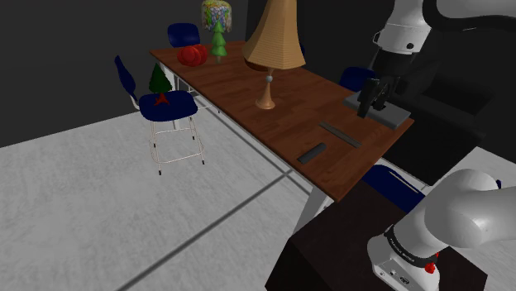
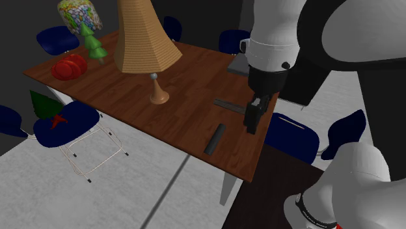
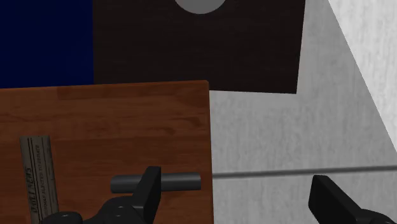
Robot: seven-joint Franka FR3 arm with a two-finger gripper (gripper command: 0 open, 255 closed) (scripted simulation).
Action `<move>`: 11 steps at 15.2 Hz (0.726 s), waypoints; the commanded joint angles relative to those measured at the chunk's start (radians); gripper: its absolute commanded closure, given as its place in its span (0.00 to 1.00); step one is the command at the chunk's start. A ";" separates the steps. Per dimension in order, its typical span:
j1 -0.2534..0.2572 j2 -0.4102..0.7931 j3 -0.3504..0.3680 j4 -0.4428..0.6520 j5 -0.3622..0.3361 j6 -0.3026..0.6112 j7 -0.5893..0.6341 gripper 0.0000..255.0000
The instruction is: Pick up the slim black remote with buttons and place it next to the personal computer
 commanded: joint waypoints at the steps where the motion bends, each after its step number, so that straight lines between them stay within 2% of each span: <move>1: 0.000 0.000 0.000 0.000 0.000 0.000 0.000 0.00; 11: -0.136 0.228 0.052 -0.112 0.103 0.337 0.396 0.00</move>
